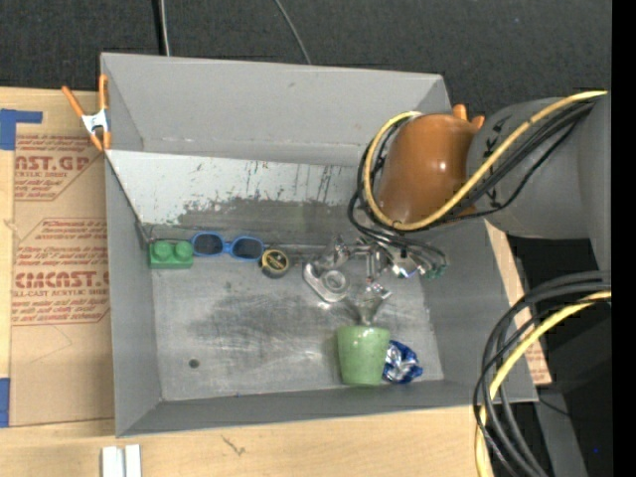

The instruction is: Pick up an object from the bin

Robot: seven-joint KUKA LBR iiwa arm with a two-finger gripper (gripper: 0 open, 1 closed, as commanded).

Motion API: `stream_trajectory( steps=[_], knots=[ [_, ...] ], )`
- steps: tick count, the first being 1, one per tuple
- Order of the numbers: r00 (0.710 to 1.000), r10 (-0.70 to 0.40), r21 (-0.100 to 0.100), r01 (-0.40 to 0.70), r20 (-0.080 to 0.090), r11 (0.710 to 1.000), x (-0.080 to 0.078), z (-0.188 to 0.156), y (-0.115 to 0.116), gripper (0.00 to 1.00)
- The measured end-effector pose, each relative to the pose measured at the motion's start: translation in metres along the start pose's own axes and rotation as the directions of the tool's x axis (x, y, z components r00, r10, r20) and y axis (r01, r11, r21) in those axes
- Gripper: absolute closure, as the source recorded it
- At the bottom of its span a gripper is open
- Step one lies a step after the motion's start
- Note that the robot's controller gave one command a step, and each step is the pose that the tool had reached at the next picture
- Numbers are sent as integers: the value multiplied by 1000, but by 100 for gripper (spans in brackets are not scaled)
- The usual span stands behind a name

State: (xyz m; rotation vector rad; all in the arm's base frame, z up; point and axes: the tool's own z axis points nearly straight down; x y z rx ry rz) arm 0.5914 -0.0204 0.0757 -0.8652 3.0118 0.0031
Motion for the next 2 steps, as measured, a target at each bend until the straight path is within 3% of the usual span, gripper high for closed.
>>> stream_trajectory(
  steps=[1,2],
  knots=[
    [1000,2,7,-2,18,1000,-5,-3,-1,100],
    [1000,2,4,-2,0,1000,-8,-68,-1,100]
  ],
)
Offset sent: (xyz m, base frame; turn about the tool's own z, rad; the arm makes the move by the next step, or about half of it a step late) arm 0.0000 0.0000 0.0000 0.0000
